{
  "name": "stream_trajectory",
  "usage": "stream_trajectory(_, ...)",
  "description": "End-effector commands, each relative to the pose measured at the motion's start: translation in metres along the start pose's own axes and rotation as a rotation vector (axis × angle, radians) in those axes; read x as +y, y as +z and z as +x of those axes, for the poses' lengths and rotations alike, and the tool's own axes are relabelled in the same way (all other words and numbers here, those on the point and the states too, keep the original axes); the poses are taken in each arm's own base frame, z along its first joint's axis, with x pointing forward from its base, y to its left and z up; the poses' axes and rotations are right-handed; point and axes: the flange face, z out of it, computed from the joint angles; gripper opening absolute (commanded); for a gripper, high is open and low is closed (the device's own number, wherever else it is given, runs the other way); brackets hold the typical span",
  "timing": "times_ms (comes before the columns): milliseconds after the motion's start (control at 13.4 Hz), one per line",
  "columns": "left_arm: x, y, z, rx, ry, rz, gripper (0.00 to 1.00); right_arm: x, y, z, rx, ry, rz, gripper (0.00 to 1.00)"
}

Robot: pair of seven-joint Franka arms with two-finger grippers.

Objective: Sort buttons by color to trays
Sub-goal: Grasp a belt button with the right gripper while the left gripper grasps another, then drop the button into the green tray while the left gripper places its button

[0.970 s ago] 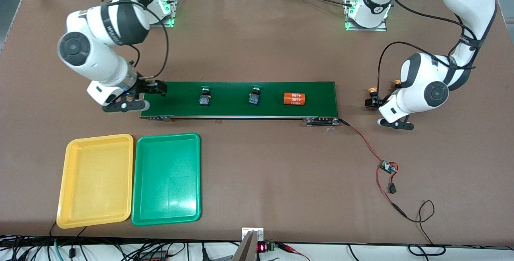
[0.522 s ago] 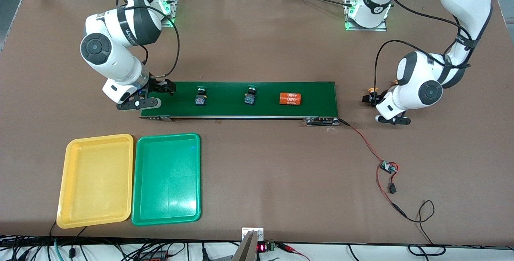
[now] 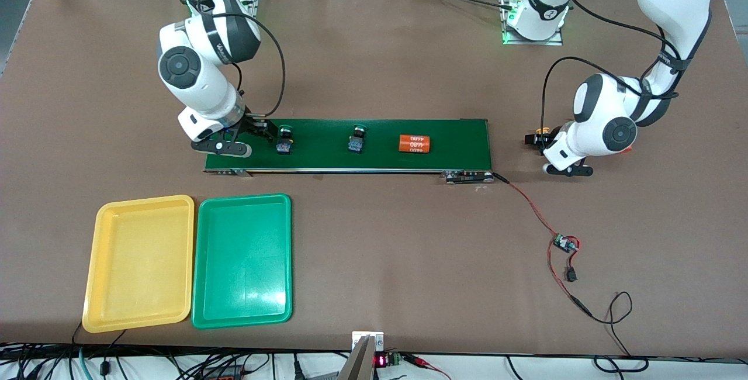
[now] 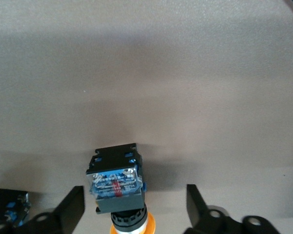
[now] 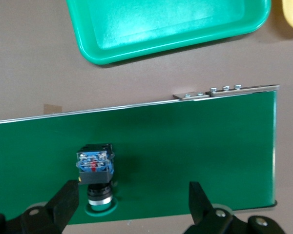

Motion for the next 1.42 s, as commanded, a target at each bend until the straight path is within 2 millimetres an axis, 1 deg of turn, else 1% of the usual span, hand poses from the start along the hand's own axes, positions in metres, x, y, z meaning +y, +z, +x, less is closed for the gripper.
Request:
stream_trajectory(0,-0.001,0.000,-0.002,-0.001,-0.008,-0.003,0.65,-0.014,0.013,-0.004,0.016,-0.006,0.001,1.00)
stream_trajectory(75,-0.001,0.000,-0.002,-0.001,-0.009,-0.004,0.59,-0.017,0.021,-0.005,0.012,-0.011,-0.002,1.00)
stream_trajectory(224,-0.001,0.000,0.000,0.002,-0.010,-0.006,0.43,-0.025,0.033,-0.005,0.026,-0.039,-0.006,1.00)
stream_trajectory(298,-0.001,-0.004,0.001,0.010,-0.011,-0.004,0.31,-0.025,0.038,-0.005,0.029,-0.041,-0.007,1.00)
stream_trajectory(373,-0.002,-0.009,0.002,0.019,-0.010,-0.002,0.22,-0.025,0.039,-0.004,0.029,-0.051,-0.008,1.00)
stream_trajectory(447,-0.001,-0.016,0.004,0.032,-0.007,0.001,0.16,-0.023,0.039,-0.003,0.029,-0.062,-0.008,1.00)
stream_trajectory(597,0.009,-0.036,0.007,0.071,0.008,0.017,0.12,-0.017,0.039,-0.001,0.022,-0.096,-0.011,1.00)
stream_trajectory(671,0.018,-0.053,0.012,0.107,0.023,0.024,0.11,-0.012,0.039,0.003,0.023,-0.101,-0.010,1.00)
stream_trajectory(746,0.030,-0.065,0.015,0.119,0.042,0.031,0.10,-0.010,0.040,0.004,0.025,-0.098,-0.010,0.99)
stream_trajectory(820,0.042,-0.081,0.019,0.141,0.062,0.038,0.09,-0.009,0.040,0.005,0.025,-0.096,-0.010,0.92)
stream_trajectory(895,0.058,-0.090,0.018,0.156,0.081,0.034,0.09,-0.011,0.044,0.004,0.023,-0.099,-0.012,0.81)
stream_trajectory(970,0.077,-0.100,0.016,0.175,0.108,0.034,0.09,-0.013,0.052,0.004,0.025,-0.104,-0.013,0.76)
stream_trajectory(1044,0.099,-0.107,0.013,0.182,0.123,0.023,0.07,-0.014,0.062,0.004,0.026,-0.106,-0.014,0.75)
stream_trajectory(1119,0.124,-0.113,0.008,0.164,0.078,-0.009,0.07,-0.014,0.075,0.006,0.034,-0.106,-0.013,0.75)
stream_trajectory(1193,0.145,-0.118,0.004,0.159,0.079,-0.015,0.06,-0.014,0.083,0.006,0.032,-0.106,-0.016,0.75)
stream_trajectory(1268,0.156,-0.117,0.000,0.151,0.083,-0.010,0.06,-0.013,0.087,0.007,0.030,-0.108,-0.019,0.74)
stream_trajectory(1342,0.168,-0.115,-0.003,0.149,0.106,-0.006,0.06,-0.011,0.087,0.008,0.027,-0.128,-0.021,0.55)
